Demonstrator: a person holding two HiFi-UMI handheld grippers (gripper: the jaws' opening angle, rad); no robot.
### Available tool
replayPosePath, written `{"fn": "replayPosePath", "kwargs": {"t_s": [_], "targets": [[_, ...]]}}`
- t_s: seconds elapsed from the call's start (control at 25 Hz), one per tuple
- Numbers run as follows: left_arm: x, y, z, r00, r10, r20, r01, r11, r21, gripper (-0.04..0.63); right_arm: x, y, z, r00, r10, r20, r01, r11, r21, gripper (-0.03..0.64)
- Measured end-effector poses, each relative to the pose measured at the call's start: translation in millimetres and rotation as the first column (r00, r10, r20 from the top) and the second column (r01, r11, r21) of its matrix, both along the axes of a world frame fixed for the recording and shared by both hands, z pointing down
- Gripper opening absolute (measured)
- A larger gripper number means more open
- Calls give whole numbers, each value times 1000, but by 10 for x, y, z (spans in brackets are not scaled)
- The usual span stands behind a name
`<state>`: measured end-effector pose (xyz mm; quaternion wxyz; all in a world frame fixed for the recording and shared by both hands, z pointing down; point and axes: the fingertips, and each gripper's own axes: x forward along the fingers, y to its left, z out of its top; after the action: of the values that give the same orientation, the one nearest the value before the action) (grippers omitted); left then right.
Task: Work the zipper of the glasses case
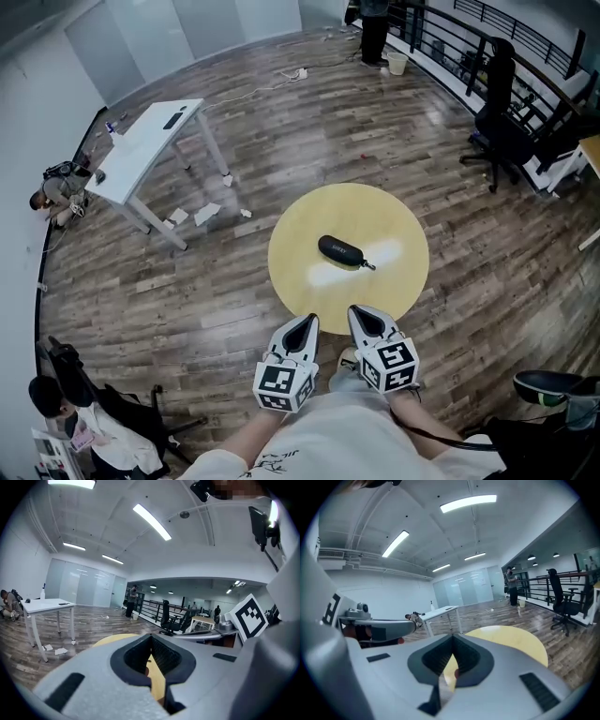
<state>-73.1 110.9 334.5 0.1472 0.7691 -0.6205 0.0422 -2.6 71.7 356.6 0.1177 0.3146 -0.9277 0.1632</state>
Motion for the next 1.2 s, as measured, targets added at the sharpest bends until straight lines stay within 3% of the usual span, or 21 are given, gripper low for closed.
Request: {"fn": "replayPosePath", "kwargs": {"t_s": [0.2, 0.4, 0.68, 1.2], "targets": [[-12, -640, -50, 1000, -9, -6, 9, 1000, 4, 5, -21, -632, 5, 1000, -8, -9, 8, 1000, -15, 3], [-71, -946, -54, 1000, 19, -1, -19, 1000, -4, 6, -72, -913, -6, 1000, 13, -7, -13, 1000, -22, 3], [-147, -1213, -41, 990, 131, 45, -130, 991, -19, 5, -266, -1109, -47, 997, 71, -3, -71, 997, -28, 3], [-169, -1455, 10, 969, 246, 18, -245, 969, -45, 5, -229, -1225, 34, 983, 181, -25, -182, 982, -52, 3]]}}
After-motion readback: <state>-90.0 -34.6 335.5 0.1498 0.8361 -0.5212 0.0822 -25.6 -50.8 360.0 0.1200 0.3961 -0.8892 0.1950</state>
